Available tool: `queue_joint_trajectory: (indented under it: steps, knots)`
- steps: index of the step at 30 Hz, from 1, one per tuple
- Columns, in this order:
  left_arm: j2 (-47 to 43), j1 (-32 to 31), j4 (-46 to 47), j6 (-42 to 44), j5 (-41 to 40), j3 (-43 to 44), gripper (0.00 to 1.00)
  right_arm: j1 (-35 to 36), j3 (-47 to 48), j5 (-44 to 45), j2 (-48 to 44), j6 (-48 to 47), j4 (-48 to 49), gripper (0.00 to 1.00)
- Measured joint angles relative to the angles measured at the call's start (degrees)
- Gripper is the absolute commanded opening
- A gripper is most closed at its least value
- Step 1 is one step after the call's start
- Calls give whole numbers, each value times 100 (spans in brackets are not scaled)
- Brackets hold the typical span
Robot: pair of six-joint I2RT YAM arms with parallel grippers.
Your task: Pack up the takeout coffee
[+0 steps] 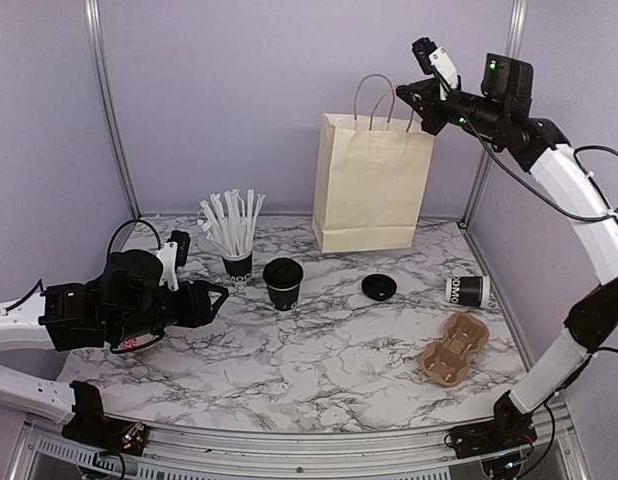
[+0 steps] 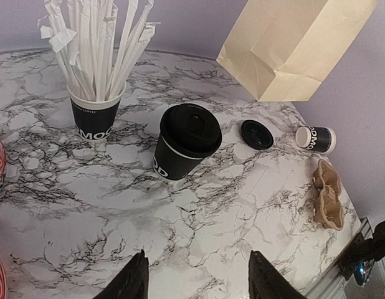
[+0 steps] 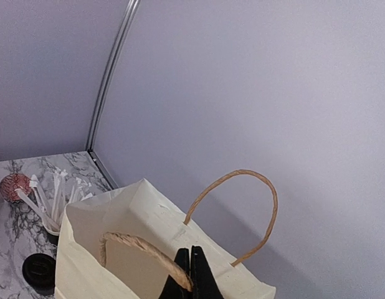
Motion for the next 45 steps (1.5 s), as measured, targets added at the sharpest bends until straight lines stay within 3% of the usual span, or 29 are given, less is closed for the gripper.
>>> queue_joint_trajectory:
  steps: [7, 18, 25, 40, 42, 45]
  knots:
    - [0, 0, -162, 205, -271, 94, 57, 446, -372, -1005, -708, -37, -234, 0]
    - [0, 120, -468, 321, -470, 507, 62, 957, -979, -2382, -1054, -144, -1019, 0]
    - [11, 195, -544, 317, -439, 734, 63, 1596, -1681, -2420, -1040, -140, -1067, 0]
    - [-68, 225, -632, -11, 219, 890, 69, 1930, -1956, -2087, -608, 210, -669, 0]
    - [-66, 225, -645, -26, 350, 920, 70, 1934, -2131, -2135, -608, 225, -656, 6]
    - [-48, 225, -654, 0, 483, 1021, 71, 1956, -2273, -2277, -605, 197, -728, 27]
